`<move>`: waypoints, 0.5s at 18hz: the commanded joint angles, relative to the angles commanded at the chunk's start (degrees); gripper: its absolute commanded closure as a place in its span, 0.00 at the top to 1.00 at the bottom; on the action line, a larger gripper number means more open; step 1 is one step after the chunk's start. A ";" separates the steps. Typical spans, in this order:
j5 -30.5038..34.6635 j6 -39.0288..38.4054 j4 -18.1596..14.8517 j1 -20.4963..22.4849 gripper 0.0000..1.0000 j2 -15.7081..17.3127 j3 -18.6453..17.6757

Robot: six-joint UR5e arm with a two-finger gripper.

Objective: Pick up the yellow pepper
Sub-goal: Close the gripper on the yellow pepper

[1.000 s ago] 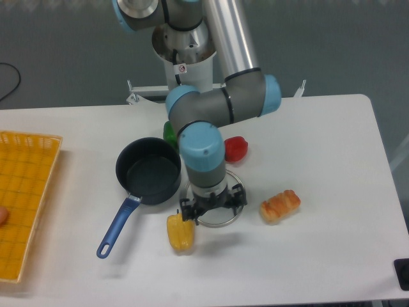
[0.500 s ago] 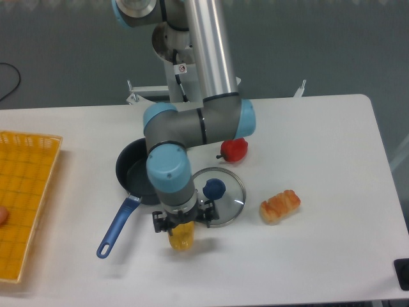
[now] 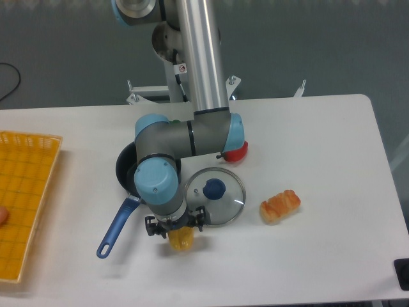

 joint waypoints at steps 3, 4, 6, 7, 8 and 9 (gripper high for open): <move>-0.09 0.70 0.00 0.00 0.83 -0.26 0.00; -0.18 1.14 0.00 0.00 0.82 -0.44 0.00; -0.18 1.32 0.00 0.00 0.72 -0.53 0.00; -0.18 1.41 0.00 0.00 0.70 -0.44 0.00; -0.18 1.49 0.00 0.00 0.63 -0.44 0.00; -0.26 1.76 -0.09 0.00 0.61 -0.44 0.00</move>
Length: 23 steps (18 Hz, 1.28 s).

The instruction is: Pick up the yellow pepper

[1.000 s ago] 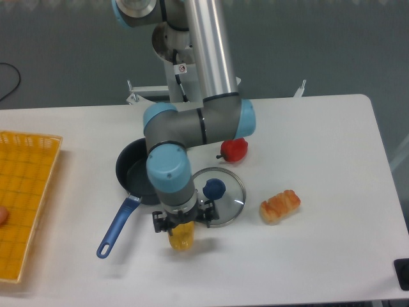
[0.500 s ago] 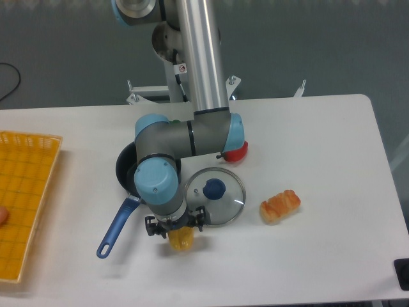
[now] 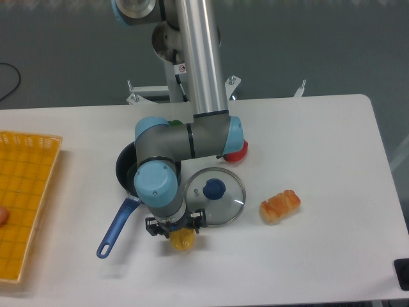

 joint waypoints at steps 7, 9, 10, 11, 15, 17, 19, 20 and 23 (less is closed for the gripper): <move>0.44 7.55 -0.35 0.35 0.59 1.49 -0.09; 0.35 9.57 -0.35 0.70 0.59 2.80 0.00; 0.26 11.06 -0.35 0.88 0.59 3.51 0.09; 0.09 12.99 -0.44 1.14 0.59 4.12 0.09; -0.18 15.73 -0.44 1.93 0.59 5.27 0.00; -0.87 17.83 -1.66 2.37 0.59 6.50 0.00; -1.14 21.25 -3.77 2.81 0.59 7.64 -0.09; -1.14 23.27 -5.00 3.16 0.59 8.52 -0.17; -1.67 28.12 -6.33 4.22 0.59 10.28 0.00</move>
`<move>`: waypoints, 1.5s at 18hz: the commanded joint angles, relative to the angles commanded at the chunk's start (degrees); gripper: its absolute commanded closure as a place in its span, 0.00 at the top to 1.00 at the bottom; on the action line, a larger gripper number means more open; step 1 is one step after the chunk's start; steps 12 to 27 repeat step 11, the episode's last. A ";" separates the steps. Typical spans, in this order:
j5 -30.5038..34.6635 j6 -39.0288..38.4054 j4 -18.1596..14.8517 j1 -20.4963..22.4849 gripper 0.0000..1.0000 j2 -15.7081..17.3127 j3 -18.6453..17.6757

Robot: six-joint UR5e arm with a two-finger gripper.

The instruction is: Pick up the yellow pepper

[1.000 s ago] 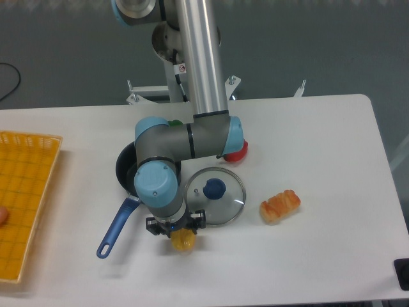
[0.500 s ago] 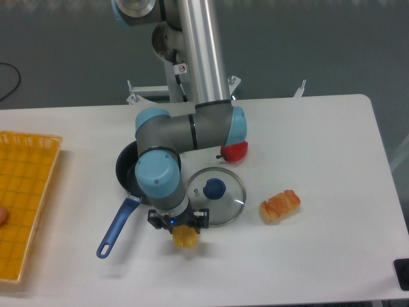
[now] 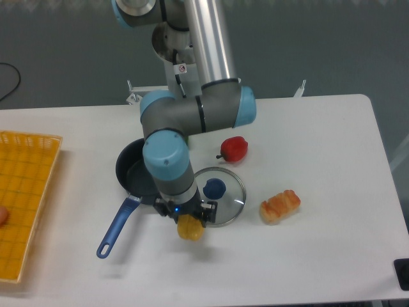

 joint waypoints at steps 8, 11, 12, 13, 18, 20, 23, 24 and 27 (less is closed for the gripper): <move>0.00 3.79 -3.52 1.14 0.59 2.11 -0.70; 0.00 3.79 -3.43 1.06 0.59 2.11 -0.79; 0.00 3.79 -3.43 1.06 0.59 2.11 -0.79; 0.00 3.79 -3.43 1.06 0.59 2.11 -0.79; 0.00 3.79 -3.43 1.06 0.59 2.11 -0.79; 0.00 3.79 -3.43 1.06 0.59 2.11 -0.79; 0.00 3.79 -3.43 1.06 0.59 2.11 -0.79; 0.00 3.79 -3.43 1.06 0.59 2.11 -0.79; 0.00 3.79 -3.43 1.06 0.59 2.11 -0.79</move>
